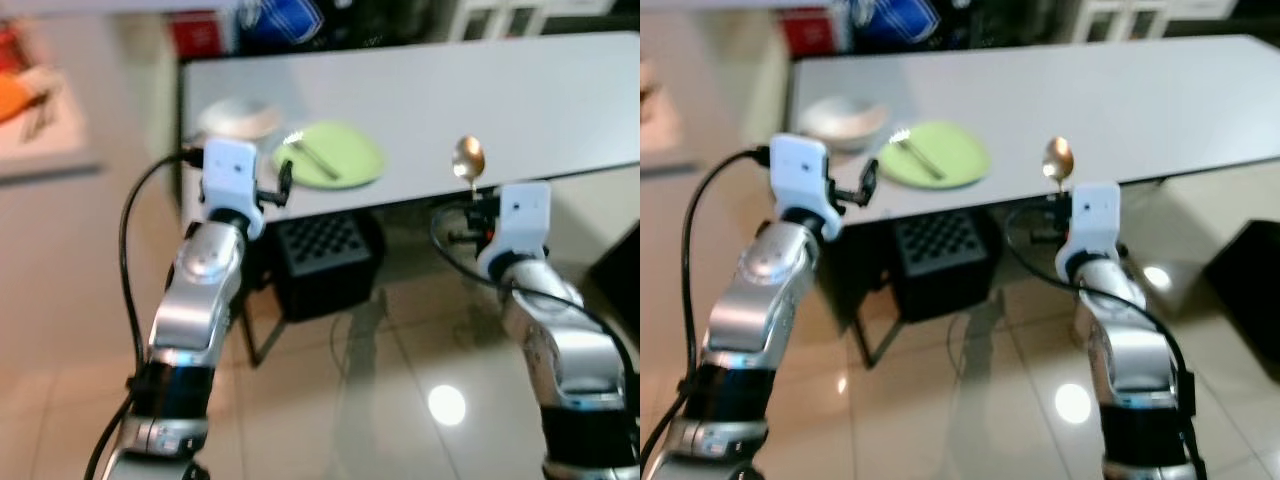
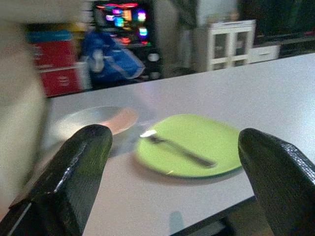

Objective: Setting the table

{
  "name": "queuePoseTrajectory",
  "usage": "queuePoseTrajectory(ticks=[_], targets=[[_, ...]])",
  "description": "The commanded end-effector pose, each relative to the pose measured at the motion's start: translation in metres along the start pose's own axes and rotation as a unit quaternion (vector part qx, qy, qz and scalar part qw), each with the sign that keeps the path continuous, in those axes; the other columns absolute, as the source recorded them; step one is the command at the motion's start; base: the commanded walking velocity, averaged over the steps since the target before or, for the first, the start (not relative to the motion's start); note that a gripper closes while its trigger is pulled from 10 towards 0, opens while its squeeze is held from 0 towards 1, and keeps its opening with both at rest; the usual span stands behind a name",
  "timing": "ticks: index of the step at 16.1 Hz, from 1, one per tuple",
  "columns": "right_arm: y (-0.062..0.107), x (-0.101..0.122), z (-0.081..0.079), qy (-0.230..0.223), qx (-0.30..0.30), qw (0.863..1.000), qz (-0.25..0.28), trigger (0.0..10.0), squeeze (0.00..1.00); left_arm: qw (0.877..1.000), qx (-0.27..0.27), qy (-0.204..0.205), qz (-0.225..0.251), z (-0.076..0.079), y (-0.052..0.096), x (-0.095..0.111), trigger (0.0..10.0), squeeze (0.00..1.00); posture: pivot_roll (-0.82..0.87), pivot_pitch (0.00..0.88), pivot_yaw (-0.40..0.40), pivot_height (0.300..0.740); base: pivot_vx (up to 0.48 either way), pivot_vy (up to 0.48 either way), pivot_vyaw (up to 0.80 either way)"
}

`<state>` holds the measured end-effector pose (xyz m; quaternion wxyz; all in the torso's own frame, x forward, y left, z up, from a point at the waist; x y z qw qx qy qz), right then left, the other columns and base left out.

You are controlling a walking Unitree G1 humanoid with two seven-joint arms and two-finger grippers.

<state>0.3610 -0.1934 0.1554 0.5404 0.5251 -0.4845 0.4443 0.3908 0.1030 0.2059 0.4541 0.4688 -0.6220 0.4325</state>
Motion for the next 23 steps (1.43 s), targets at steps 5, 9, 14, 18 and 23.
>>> queuePoseTrajectory(ticks=[5, 9, 14, 18, 23], targets=[[-0.002, 0.004, 0.002, -0.007, -0.006, 1.000, 0.005, 10.0, 0.00, 1.000, -0.013, -0.008, 0.013, 0.005, -0.001, 0.008, 10.0, 0.00, -0.04, 0.000, -0.012, 0.740, 0.431, 0.000, -0.09], [-0.002, 0.002, 0.003, -0.009, -0.009, 1.000, 0.003, 10.0, 0.00, 1.000, -0.015, -0.008, 0.014, 0.007, -0.001, 0.008, 10.0, 0.00, -0.04, 0.000, -0.009, 0.740, 0.428, 0.000, -0.72], [-0.001, 0.000, 0.003, -0.009, -0.009, 1.000, -0.001, 10.0, 0.00, 1.000, -0.020, -0.011, 0.016, 0.007, -0.001, 0.009, 10.0, 0.00, -0.04, 0.000, -0.002, 0.740, 0.429, 0.000, -0.48], [0.001, 0.001, -0.012, 0.026, 0.041, 0.999, -0.003, 10.0, 0.00, 0.999, -0.019, -0.022, 0.025, 0.004, 0.000, 0.017, 10.0, 0.00, -0.03, 0.000, -0.001, 0.740, 0.428, 0.000, 0.40], [0.003, 0.003, -0.009, 0.039, 0.062, 0.997, -0.003, 10.0, 0.00, 0.998, -0.025, -0.054, 0.029, 0.001, 0.013, 0.018, 10.0, 0.00, -0.02, 0.000, -0.016, 0.740, 0.425, 0.000, 0.80]])
Point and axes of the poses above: a point about 5 cm out from each wrist's last joint towards the gripper, its own y axis pointing back from the gripper into the wrist, its own x axis along the axis of the wrist's last joint, z = x × y, the point moved 6 cm from there along -y, pointing out of the wrist towards the gripper, and after that the axes turned 7 degrees about -y, right-handed, at the moved point
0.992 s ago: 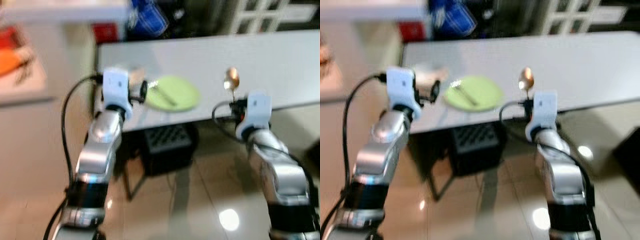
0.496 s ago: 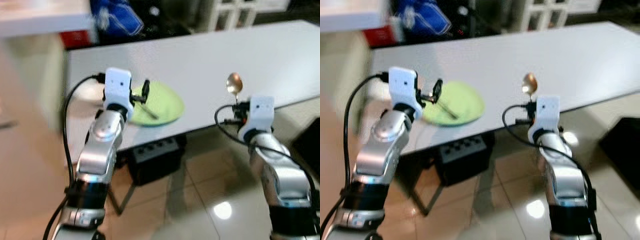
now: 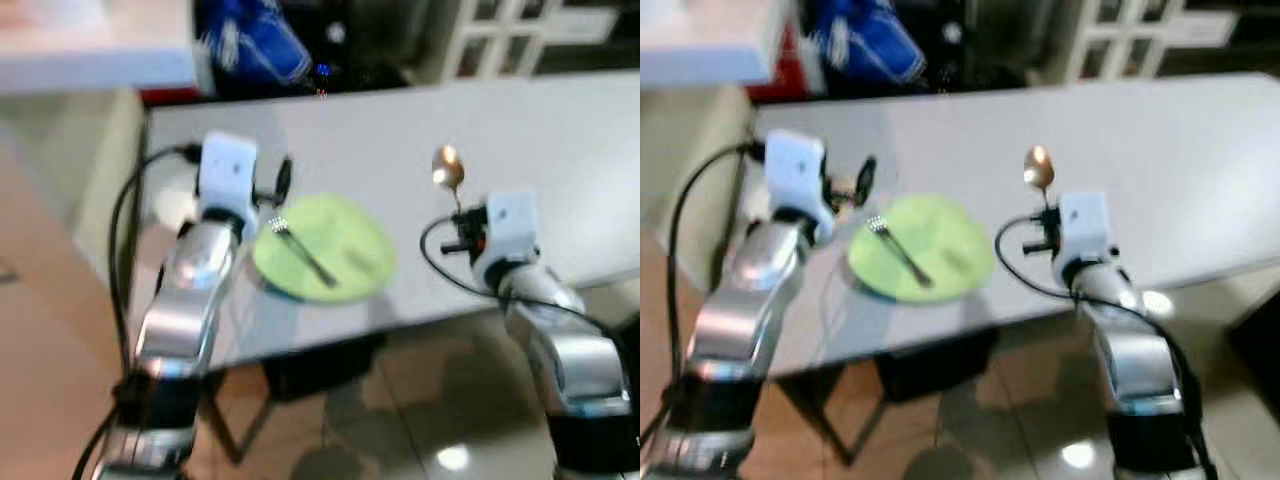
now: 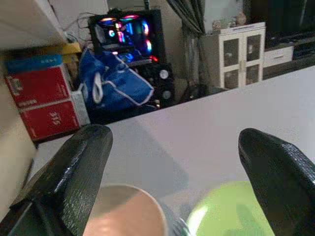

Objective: Setting the table

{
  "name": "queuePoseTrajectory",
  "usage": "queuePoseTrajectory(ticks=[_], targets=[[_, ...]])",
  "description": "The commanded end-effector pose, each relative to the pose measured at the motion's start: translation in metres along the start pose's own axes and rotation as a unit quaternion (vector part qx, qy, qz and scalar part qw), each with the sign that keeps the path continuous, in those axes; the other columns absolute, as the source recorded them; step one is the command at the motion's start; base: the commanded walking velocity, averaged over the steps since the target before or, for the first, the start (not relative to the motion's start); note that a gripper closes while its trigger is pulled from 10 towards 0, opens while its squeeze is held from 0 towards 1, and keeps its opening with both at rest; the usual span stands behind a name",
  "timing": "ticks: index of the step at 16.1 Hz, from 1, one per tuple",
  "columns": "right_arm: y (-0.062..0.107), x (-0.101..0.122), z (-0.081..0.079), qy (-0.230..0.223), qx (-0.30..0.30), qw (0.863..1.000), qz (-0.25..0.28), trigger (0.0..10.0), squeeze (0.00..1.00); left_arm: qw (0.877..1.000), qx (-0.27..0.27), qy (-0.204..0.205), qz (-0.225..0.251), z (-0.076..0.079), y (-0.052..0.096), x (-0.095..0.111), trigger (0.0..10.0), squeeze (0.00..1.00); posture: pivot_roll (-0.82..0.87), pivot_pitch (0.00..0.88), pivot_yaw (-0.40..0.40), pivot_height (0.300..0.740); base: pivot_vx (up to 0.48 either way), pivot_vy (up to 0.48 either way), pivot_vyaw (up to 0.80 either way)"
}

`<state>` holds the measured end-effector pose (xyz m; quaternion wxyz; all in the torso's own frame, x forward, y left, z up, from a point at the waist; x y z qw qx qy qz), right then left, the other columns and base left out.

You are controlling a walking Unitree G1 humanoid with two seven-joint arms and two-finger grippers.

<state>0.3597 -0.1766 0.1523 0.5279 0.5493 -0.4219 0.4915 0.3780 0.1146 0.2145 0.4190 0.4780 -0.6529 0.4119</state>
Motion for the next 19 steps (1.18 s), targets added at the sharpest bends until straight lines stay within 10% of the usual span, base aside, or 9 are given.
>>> queuePoseTrajectory(ticks=[1, 11, 19], targets=[[0.003, 0.006, 0.010, 0.001, -0.006, 1.000, 0.010, 10.0, 0.00, 1.000, -0.022, -0.010, 0.016, 0.011, 0.002, 0.012, 10.0, 0.00, -0.02, 0.000, -0.016, 0.740, 0.424, 0.000, 0.80], [0.067, -0.017, 0.015, -0.031, 0.110, 0.993, -0.038, 10.0, 0.00, 0.988, -0.157, -0.004, -0.006, 0.077, 0.058, 0.007, 10.0, 0.00, -0.08, 0.000, 0.007, 0.740, 0.040, 0.000, 0.08], [0.036, -0.030, 0.015, 0.019, 0.144, 0.985, -0.095, 10.0, 0.00, 0.967, -0.245, -0.016, -0.063, 0.086, 0.079, -0.036, 10.0, 0.00, -0.05, 0.000, -0.014, 0.740, 0.000, 0.000, 0.00]])
Point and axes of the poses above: a point about 5 cm out from each wrist's last joint towards the gripper, its own y axis pointing back from the gripper into the wrist, its own x axis along the axis of the wrist's last joint, z = x × y, the point moved 6 cm from there along -y, pointing out of the wrist towards the gripper, and after that the axes turned 7 degrees about -y, right-handed, at the moved point
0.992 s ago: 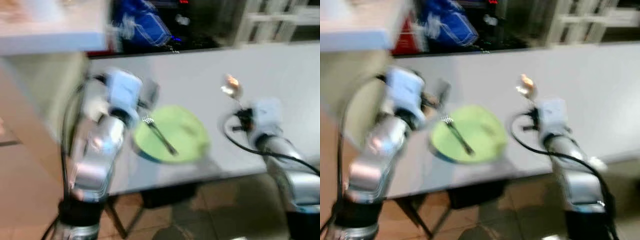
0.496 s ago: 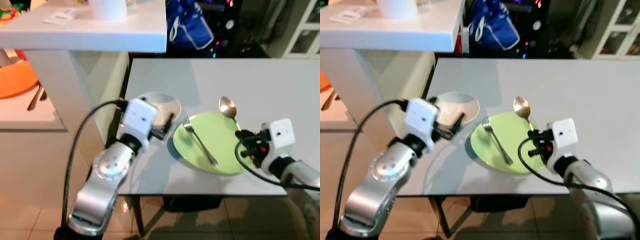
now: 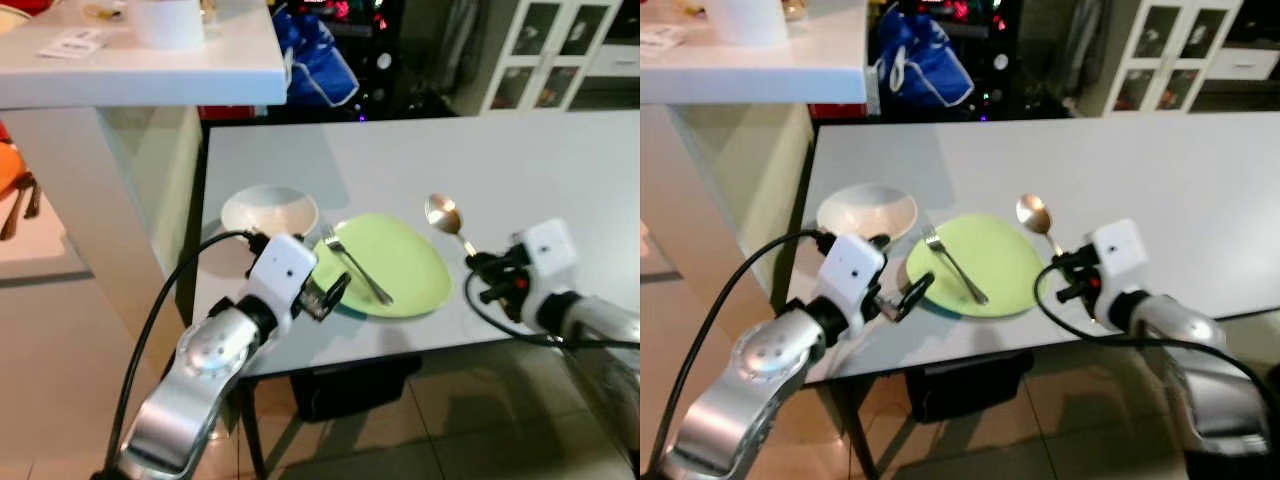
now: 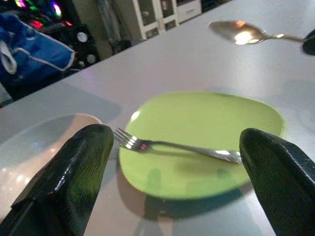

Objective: Setting the table

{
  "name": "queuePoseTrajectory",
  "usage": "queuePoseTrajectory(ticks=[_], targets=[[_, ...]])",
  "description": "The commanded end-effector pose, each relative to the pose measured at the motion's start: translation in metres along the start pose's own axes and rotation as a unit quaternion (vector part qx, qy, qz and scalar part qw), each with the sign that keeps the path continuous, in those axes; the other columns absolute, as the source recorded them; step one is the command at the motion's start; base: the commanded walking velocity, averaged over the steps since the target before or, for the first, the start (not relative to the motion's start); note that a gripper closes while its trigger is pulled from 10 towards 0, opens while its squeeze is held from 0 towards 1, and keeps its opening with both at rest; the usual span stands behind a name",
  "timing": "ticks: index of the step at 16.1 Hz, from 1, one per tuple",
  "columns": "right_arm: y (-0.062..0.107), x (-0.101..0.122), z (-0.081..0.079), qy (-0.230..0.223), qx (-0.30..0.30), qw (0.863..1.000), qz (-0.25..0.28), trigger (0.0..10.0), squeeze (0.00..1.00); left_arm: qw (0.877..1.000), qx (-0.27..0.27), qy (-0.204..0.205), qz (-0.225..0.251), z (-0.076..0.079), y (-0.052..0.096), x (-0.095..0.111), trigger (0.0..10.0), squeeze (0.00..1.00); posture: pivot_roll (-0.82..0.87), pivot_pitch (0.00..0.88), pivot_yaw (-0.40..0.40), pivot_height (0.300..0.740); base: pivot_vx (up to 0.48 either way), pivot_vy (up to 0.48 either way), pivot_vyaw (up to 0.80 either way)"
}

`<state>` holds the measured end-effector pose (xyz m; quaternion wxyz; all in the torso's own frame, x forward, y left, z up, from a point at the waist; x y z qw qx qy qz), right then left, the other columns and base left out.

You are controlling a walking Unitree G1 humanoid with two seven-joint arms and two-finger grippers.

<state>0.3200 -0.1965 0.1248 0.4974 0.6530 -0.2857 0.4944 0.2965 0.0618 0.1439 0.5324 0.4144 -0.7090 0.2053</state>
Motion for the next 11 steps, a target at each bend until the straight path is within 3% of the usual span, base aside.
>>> queuePoseTrajectory(ticks=[1, 3, 6, 11], targets=[[-0.006, 0.003, -0.001, 0.011, 0.005, 1.000, 0.004, 10.0, 0.00, 1.000, -0.010, 0.003, 0.000, 0.001, 0.001, -0.002, 10.0, 0.00, -0.04, 0.000, -0.014, 0.740, 0.000, 0.000, 0.00], [-0.017, 0.000, -0.005, 0.010, 0.012, 1.000, 0.001, 10.0, 0.00, 1.000, -0.011, 0.003, -0.002, -0.003, 0.004, -0.002, 10.0, 0.00, -0.02, 0.000, -0.014, 0.740, 0.000, 0.000, 0.00], [-0.047, 0.010, -0.004, 0.004, -0.002, 1.000, 0.017, 10.0, 0.00, 1.000, 0.004, -0.001, -0.002, -0.013, 0.007, 0.000, 10.0, 0.00, 0.00, 0.000, -0.011, 0.740, 0.000, 0.000, 0.00], [-0.056, 0.031, 0.007, -0.015, -0.065, 0.995, 0.067, 10.0, 0.00, 0.996, 0.088, 0.017, 0.009, -0.039, 0.000, 0.009, 10.0, 0.00, 0.01, 0.000, 0.002, 0.740, 0.000, 0.000, 0.00]])
Point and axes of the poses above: a point about 5 cm out from each wrist's last joint towards the gripper, its own y axis pointing back from the gripper into the wrist, its own x axis along the axis of the wrist's last joint, z = x × y, the point moved 6 cm from there along -y, pointing out of the wrist towards the gripper, and after that the axes turned 7 degrees about -y, right-handed, at the moved point
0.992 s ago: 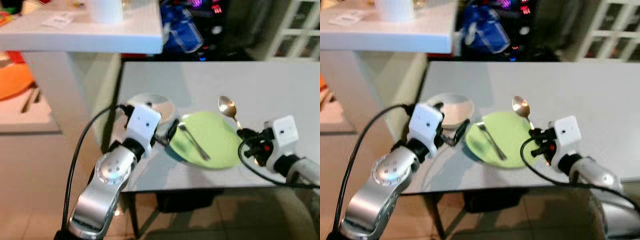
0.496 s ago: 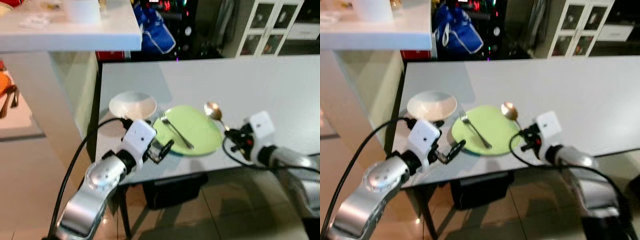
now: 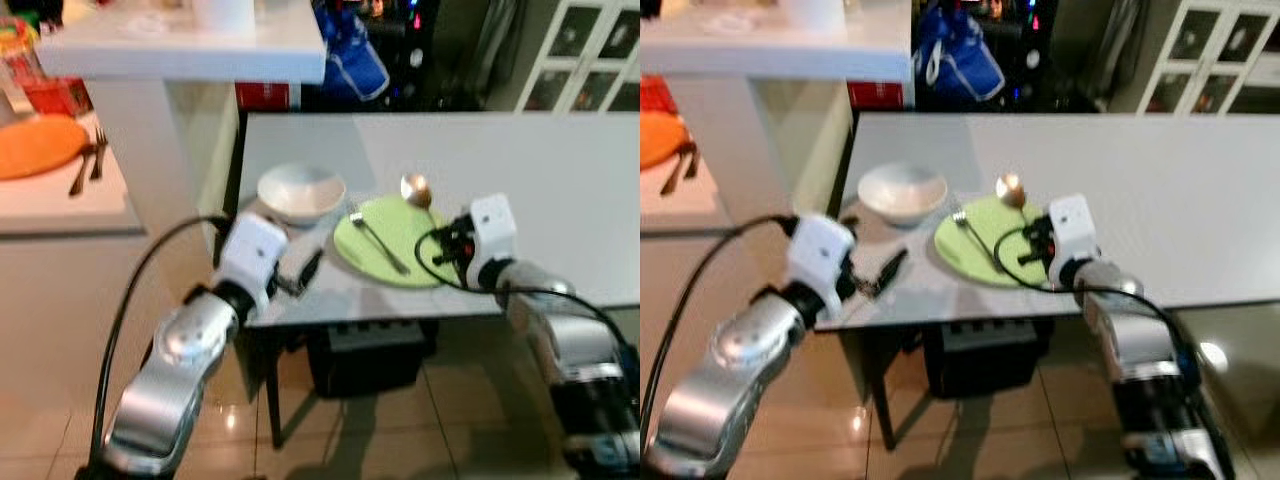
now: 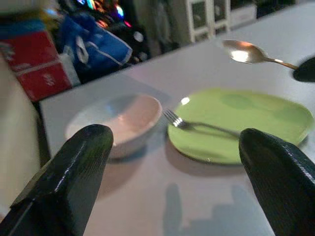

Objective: Setting the table

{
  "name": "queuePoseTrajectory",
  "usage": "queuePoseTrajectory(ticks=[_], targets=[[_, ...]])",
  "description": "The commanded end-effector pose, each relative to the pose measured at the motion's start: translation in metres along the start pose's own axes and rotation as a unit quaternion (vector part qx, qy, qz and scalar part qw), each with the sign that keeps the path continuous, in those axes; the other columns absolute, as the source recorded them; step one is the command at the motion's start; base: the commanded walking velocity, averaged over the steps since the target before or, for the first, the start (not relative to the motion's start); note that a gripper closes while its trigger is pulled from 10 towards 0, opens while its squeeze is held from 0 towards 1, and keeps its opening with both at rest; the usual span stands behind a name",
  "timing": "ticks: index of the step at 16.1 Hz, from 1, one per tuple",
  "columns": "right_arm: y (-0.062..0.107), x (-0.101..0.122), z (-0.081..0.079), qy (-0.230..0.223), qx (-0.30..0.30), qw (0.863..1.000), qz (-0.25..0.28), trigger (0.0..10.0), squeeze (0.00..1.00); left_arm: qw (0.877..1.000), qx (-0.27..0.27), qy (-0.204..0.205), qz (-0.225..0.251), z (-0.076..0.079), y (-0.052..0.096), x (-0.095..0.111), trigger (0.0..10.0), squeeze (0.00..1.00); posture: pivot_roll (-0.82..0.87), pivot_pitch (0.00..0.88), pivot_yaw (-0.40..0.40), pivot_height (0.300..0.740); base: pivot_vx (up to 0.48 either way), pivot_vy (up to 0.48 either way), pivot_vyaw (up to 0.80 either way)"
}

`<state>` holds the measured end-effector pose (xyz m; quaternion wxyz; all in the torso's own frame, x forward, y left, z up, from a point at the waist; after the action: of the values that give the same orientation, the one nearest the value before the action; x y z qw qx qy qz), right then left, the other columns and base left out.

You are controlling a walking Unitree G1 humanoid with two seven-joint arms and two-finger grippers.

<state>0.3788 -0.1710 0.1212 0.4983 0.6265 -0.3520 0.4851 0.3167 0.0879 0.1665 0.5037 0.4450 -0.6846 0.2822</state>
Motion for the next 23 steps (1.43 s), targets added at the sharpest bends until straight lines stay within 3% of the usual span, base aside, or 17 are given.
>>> queuePoseTrajectory(ticks=[1, 6, 9, 15, 19, 23], targets=[[0.005, 0.014, 0.010, 0.001, -0.025, 0.999, 0.026, 10.0, 0.00, 1.000, 0.005, -0.002, -0.005, 0.000, -0.004, -0.001, 10.0, 0.00, 0.01, 0.000, 0.001, 0.740, 0.000, 0.000, 0.00], [0.026, 0.022, 0.001, -0.032, -0.062, 0.995, 0.069, 10.0, 0.00, 0.998, 0.061, 0.013, -0.015, -0.014, -0.009, -0.009, 10.0, 0.00, -0.02, 0.000, 0.016, 0.740, 0.000, 0.000, 0.00], [0.034, 0.020, -0.002, -0.027, -0.080, 0.994, 0.074, 10.0, 0.00, 0.996, 0.092, 0.019, -0.008, -0.024, -0.013, -0.006, 10.0, 0.00, -0.02, 0.000, 0.017, 0.740, 0.000, -0.104, 0.00], [0.035, 0.018, 0.004, -0.026, -0.103, 0.992, 0.066, 10.0, 0.00, 0.995, 0.099, 0.016, -0.001, -0.021, -0.021, -0.003, 10.0, 0.00, -0.03, 0.000, 0.001, 0.740, 0.000, -0.477, 0.37], [0.035, 0.020, -0.002, -0.033, -0.096, 0.992, 0.070, 10.0, 0.00, 0.994, 0.112, 0.010, 0.000, -0.025, -0.021, -0.003, 10.0, 0.00, -0.04, 0.000, -0.005, 0.740, 0.000, -0.480, 0.00], [0.034, 0.018, -0.011, -0.039, -0.080, 0.994, 0.066, 10.0, 0.00, 0.993, 0.114, -0.023, 0.013, -0.027, -0.020, 0.003, 10.0, 0.00, -0.03, 0.000, -0.007, 0.740, 0.000, 0.000, 0.00]])
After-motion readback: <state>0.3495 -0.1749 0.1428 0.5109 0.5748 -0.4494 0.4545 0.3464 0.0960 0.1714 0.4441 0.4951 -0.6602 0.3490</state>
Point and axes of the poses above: a point about 5 cm out from each wrist's last joint towards the gripper, its own y axis pointing back from the gripper into the wrist, its own x axis along the axis of the wrist's last joint, z = x × y, the point moved 6 cm from there along -y, pointing out of the wrist towards the gripper, and after that the axes turned 7 degrees about -y, right-handed, at the moved point
